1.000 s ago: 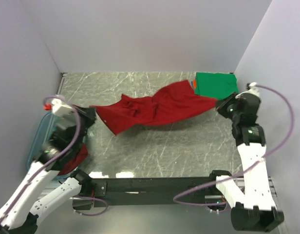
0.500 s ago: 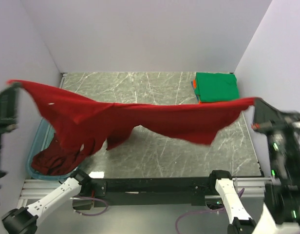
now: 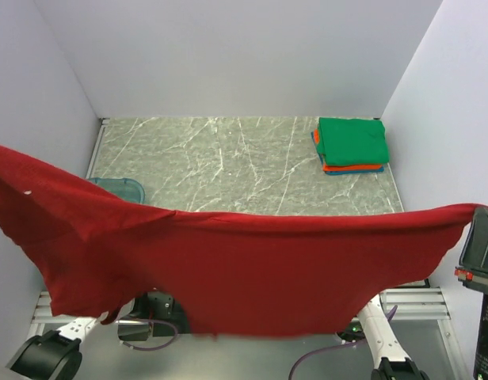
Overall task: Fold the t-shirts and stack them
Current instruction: Flatten the tshirt out
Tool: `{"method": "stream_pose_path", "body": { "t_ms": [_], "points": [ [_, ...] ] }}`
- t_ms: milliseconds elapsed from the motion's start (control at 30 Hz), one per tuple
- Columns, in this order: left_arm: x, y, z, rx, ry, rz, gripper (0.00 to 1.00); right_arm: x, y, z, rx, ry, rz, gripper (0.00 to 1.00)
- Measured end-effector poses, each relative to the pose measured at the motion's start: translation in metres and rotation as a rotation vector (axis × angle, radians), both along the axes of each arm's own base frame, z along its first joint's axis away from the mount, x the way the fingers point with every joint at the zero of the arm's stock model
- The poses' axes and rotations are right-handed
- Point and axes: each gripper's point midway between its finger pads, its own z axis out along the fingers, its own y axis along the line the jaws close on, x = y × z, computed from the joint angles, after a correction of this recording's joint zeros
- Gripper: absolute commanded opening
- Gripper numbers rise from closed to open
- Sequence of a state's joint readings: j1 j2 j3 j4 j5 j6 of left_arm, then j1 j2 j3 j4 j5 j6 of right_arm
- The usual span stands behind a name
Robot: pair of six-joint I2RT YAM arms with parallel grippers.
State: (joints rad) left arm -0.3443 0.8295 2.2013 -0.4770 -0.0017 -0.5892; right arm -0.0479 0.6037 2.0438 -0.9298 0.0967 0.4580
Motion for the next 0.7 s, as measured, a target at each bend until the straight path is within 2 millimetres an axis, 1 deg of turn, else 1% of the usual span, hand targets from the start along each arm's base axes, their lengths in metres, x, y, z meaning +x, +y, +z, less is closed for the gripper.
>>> {"method": "stream_pose_path", "body": {
  "t_ms": [67, 167, 200, 267, 300, 333, 367, 400, 433, 467, 500, 533, 567, 600, 633, 667, 700],
  "points": [
    [0.011, -0.004, -0.002, 0.012, 0.019, 0.015, 0.01, 0.006, -0.003, -0.003, 0.001, 0.015, -0.009, 0.00],
    [0.046, -0.012, -0.009, 0.022, 0.077, 0.036, 0.01, 0.028, -0.006, -0.013, 0.003, 0.066, -0.021, 0.00],
    [0.063, -0.014, -0.014, 0.023, 0.105, 0.051, 0.01, 0.041, -0.008, -0.019, 0.004, 0.093, -0.025, 0.00],
    [0.107, -0.020, -0.029, 0.028, 0.184, 0.097, 0.01, 0.073, -0.011, -0.034, 0.009, 0.152, -0.035, 0.00],
    [0.138, -0.024, -0.043, 0.034, 0.246, 0.130, 0.01, 0.093, -0.012, -0.045, 0.010, 0.195, -0.040, 0.00],
    [0.163, -0.026, -0.056, 0.039, 0.293, 0.159, 0.01, 0.117, -0.014, -0.060, 0.011, 0.248, -0.046, 0.00],
    [0.194, -0.030, -0.074, 0.049, 0.358, 0.191, 0.01, 0.137, -0.015, -0.072, 0.011, 0.290, -0.048, 0.00],
    [0.226, -0.035, -0.093, 0.065, 0.423, 0.226, 0.01, 0.162, -0.017, -0.091, 0.012, 0.354, -0.051, 0.00],
    [0.262, -0.041, -0.120, 0.090, 0.499, 0.262, 0.01, 0.194, -0.018, -0.116, 0.011, 0.428, -0.052, 0.00],
    [0.296, -0.047, -0.149, 0.122, 0.575, 0.294, 0.01, 0.218, -0.019, -0.139, 0.009, 0.489, -0.052, 0.00],
    [0.328, -0.054, -0.178, 0.152, 0.643, 0.319, 0.01, 0.253, -0.019, -0.183, 0.006, 0.604, -0.047, 0.00],
    [0.350, -0.058, -0.202, 0.177, 0.698, 0.335, 0.01, 0.257, -0.020, -0.190, 0.006, 0.622, -0.047, 0.00],
    [0.383, -0.066, -0.241, 0.221, 0.780, 0.356, 0.01, 0.281, -0.019, -0.219, 0.002, 0.684, -0.038, 0.00],
    [0.409, -0.072, -0.279, 0.263, 0.856, 0.372, 0.01, 0.299, -0.018, -0.246, 0.000, 0.745, -0.027, 0.00],
    [0.431, -0.076, -0.316, 0.302, 0.928, 0.383, 0.01, 0.312, -0.017, -0.269, -0.002, 0.797, -0.016, 0.00],
    [0.453, -0.080, -0.358, 0.346, 1.008, 0.393, 0.01, 0.327, -0.015, -0.298, -0.006, 0.865, -0.003, 0.00],
    [0.473, -0.082, -0.401, 0.387, 1.091, 0.404, 0.01, 0.338, -0.014, -0.322, -0.010, 0.924, 0.008, 0.00]
  ]
}}
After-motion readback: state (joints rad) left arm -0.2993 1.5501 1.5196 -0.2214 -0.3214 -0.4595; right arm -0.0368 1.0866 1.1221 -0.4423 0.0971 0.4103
